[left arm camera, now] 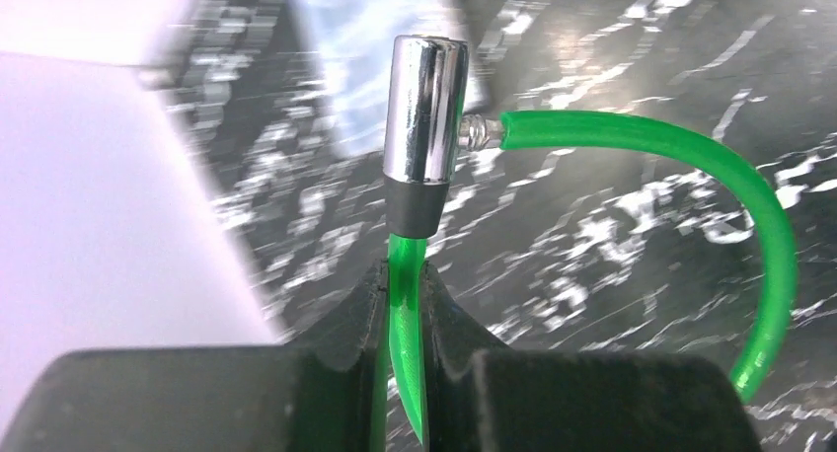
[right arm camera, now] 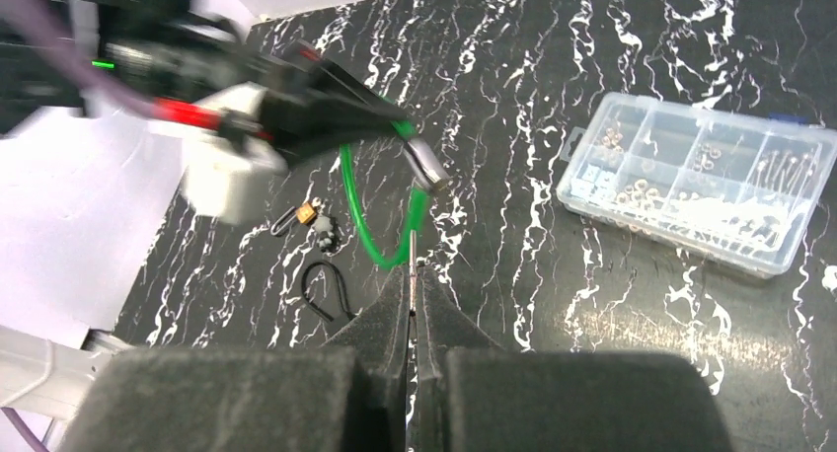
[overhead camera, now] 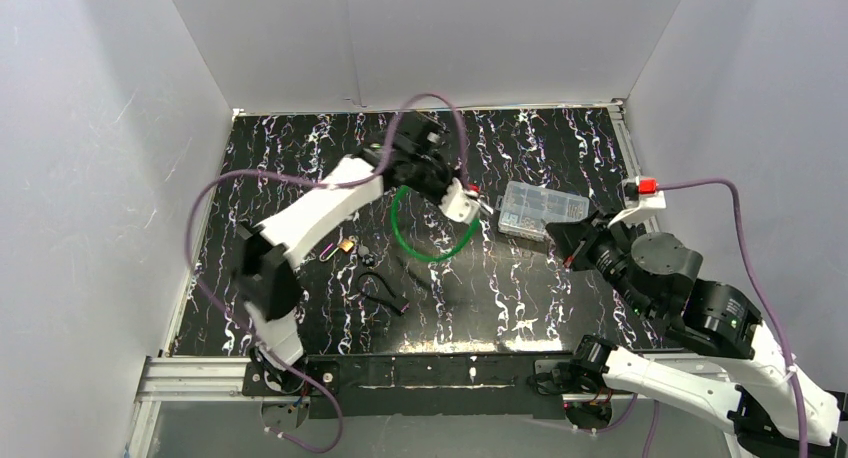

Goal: Unlock with the key
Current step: Pick up the lock from the center of the board.

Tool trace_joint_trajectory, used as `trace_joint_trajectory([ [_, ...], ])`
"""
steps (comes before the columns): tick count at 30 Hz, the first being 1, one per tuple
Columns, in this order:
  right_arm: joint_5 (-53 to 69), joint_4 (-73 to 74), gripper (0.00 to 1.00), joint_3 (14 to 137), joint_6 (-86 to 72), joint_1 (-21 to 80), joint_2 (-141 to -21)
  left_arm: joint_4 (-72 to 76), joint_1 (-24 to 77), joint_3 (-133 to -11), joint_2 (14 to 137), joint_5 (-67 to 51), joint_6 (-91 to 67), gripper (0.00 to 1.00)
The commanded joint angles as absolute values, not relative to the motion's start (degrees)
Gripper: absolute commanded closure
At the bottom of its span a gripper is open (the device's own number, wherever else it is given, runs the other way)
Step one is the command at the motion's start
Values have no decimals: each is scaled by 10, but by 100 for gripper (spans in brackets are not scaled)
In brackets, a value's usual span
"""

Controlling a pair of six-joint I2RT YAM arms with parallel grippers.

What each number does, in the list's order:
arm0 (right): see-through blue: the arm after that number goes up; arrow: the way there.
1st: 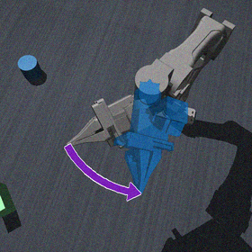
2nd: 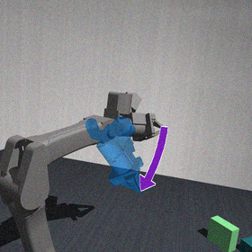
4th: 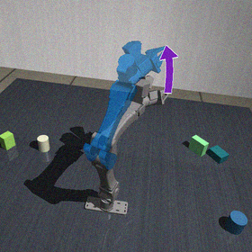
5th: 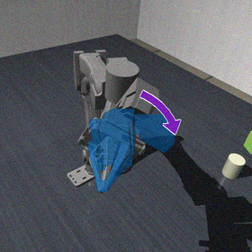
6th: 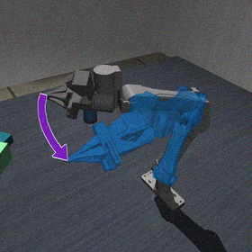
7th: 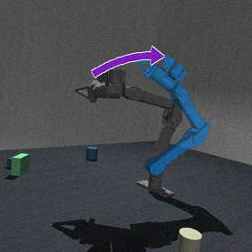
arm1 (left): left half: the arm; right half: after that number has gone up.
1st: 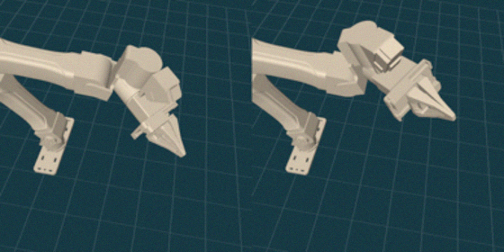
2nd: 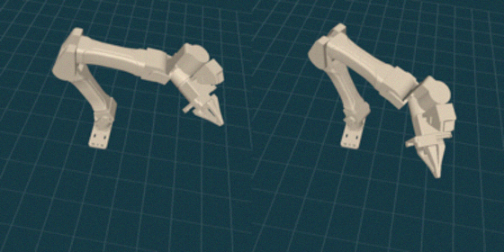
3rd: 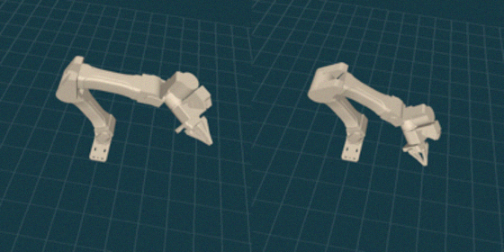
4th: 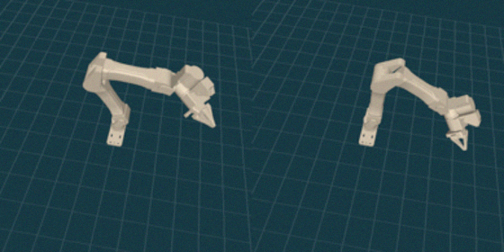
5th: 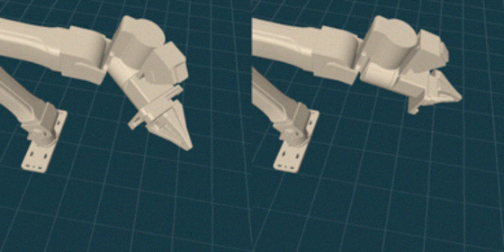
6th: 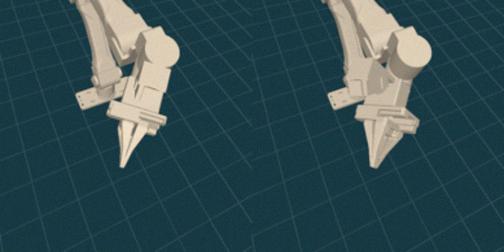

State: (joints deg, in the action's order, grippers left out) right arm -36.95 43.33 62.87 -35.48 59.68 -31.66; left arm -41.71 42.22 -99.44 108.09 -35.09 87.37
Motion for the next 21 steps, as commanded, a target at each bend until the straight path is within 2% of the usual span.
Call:
trace_joint_trajectory([
  [1, -344, 415, 99, 711, -310, 594, -353, -378, 415, -963, 893, -364, 835, 100],
  [11, -227, 478, 99, 904, -263, 594, -476, -295, 414, -816, 593, -318, 776, 100],
  [21, -106, 464, 99, 942, -244, 594, -544, -290, 415, -807, 462, -286, 693, 100],
])
